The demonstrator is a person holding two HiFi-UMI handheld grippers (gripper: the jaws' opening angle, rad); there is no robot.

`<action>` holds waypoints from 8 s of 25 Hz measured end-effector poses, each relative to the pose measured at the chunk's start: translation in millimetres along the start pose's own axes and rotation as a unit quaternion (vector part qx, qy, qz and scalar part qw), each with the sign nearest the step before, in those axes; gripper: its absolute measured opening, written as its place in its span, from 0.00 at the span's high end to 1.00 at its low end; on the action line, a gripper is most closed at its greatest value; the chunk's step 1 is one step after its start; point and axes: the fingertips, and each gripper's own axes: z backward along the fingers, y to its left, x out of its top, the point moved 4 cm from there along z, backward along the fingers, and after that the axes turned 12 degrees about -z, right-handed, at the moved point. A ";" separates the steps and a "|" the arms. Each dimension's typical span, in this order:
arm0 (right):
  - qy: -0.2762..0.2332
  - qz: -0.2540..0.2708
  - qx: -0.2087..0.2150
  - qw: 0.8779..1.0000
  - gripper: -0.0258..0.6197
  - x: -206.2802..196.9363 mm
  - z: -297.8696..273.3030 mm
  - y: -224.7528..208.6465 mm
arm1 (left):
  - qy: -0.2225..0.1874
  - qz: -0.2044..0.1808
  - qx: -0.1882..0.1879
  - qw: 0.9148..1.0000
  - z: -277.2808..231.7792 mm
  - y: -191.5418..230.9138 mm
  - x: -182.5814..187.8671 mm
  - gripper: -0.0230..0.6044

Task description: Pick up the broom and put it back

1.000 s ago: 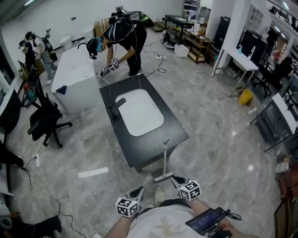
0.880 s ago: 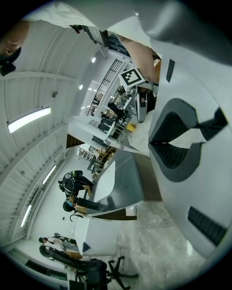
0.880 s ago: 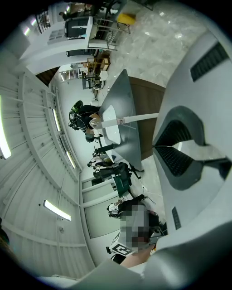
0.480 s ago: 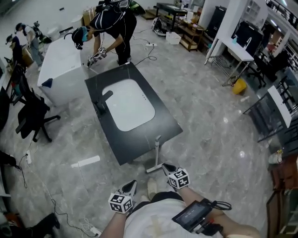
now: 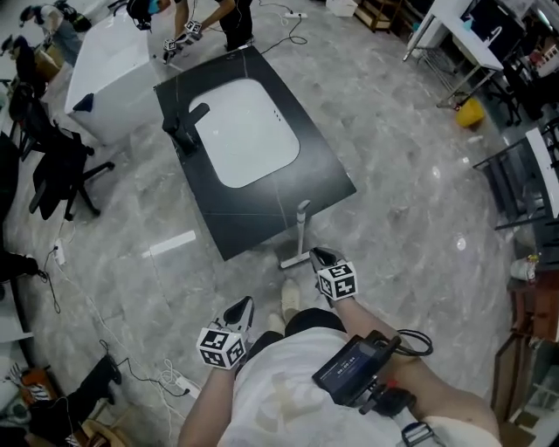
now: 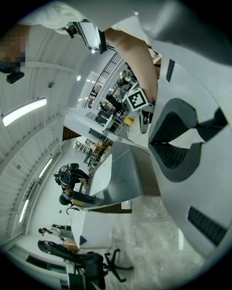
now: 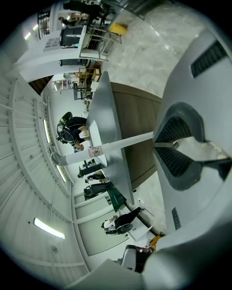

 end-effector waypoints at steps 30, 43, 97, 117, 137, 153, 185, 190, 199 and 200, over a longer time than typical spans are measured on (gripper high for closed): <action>0.095 0.034 -0.011 0.995 0.71 -2.9 -115.6 -24.6 | 0.036 0.071 0.126 0.989 33.6 4.0 -10.5 0.94; 0.127 0.121 -0.027 0.984 0.81 -12.8 -97.9 -19.3 | 0.015 0.070 0.118 0.990 34.4 11.4 -6.7 0.94; -0.111 0.105 -0.038 0.988 0.81 17.1 143.7 134.0 | -0.017 -0.071 -0.102 0.992 79.2 36.9 -9.5 0.94; -0.184 0.107 -0.040 0.976 0.81 15.3 220.4 184.1 | -0.020 -0.130 -0.165 0.977 85.8 8.1 -4.6 0.94; -0.193 0.103 -0.074 0.973 0.81 -5.6 260.2 165.6 | -0.023 -0.126 -0.186 0.974 80.1 -18.6 -7.7 0.94; -0.181 0.112 -0.086 0.973 0.81 16.5 246.9 108.2 | -0.008 -0.118 -0.162 0.980 57.4 -12.5 4.1 0.94; -0.054 0.156 -0.028 0.986 0.81 16.6 149.1 -19.6 | 0.032 -0.086 -0.098 0.991 -40.6 -31.1 51.2 0.94; -0.025 0.164 -0.017 0.986 0.81 7.8 127.2 -34.0 | 0.036 -0.080 -0.083 0.993 -41.7 -31.8 52.0 0.94; 0.043 0.204 0.010 0.978 0.81 -19.4 86.4 -40.4 | 0.038 -0.048 -0.032 0.998 -18.9 -31.0 34.9 0.94; 0.051 0.209 0.014 0.977 0.81 -20.2 78.2 -41.3 | 0.039 -0.042 -0.027 0.998 -20.7 -28.8 33.9 0.94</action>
